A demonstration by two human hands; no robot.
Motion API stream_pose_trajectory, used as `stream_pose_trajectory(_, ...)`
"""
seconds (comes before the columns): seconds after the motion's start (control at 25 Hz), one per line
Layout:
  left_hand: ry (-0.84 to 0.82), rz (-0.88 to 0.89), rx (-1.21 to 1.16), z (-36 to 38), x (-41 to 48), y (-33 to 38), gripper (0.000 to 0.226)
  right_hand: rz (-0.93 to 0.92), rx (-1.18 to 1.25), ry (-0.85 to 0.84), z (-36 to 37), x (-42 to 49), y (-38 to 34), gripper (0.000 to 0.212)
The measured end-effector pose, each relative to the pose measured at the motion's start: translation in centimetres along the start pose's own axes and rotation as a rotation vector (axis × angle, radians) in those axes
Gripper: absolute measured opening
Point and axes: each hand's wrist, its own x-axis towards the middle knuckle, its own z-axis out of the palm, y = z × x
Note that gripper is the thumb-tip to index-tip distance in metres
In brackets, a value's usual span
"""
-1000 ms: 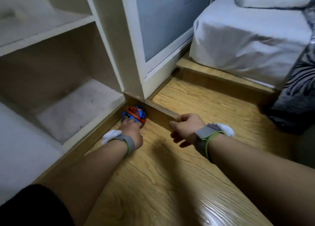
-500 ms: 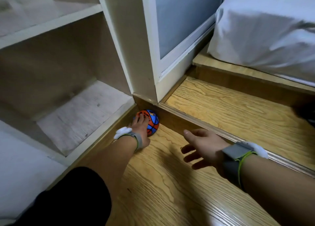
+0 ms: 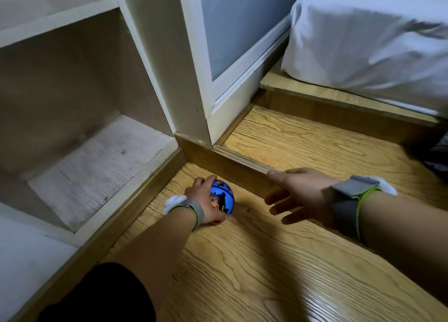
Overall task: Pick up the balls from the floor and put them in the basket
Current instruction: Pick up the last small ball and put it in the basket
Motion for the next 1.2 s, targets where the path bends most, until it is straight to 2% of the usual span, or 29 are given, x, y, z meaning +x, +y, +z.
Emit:
stream_pose_trajectory(0.12,0.029,0.0,-0.007,-0.8,-0.8,2.0,0.133,-0.01,0.002,-0.006,-1.4,-0.2,-0.2,0.049)
stream_pose_trajectory(0.24,0.009,0.059,-0.156,-2.6,-2.0,5.5,0.134,-0.029,-0.001,0.005,-3.4,-1.1,-0.3,0.043)
stream_pose_trajectory(0.48,-0.018,0.174,-0.531,-7.6,-5.4,12.5,0.095,-0.103,-0.031,0.088,-8.7,-3.3,-0.9,0.045)
stream_pose_trajectory(0.6,-0.018,0.217,-0.659,-9.9,-7.2,16.2,0.095,-0.154,-0.042,0.158,-11.5,-4.7,-1.1,0.053)
stream_pose_trajectory(0.76,-0.03,0.31,-0.802,-13.2,-9.9,21.0,0.098,-0.195,-0.023,0.159,-15.0,-7.1,-1.4,0.062)
stream_pose_trajectory(0.92,-0.037,0.418,-0.896,-16.3,-13.2,26.1,0.083,-0.281,0.093,0.107,-18.8,-10.9,-2.0,0.049)
stream_pose_trajectory(1.0,-0.038,0.48,-0.942,-17.6,-14.7,28.6,0.078,-0.315,0.122,0.109,-20.6,-13.0,-2.4,0.05)
stream_pose_trajectory(1.2,-0.016,0.632,-1.022,-20.8,-18.3,35.5,0.086,-0.422,0.17,0.177,-25.5,-18.3,-3.8,0.052)
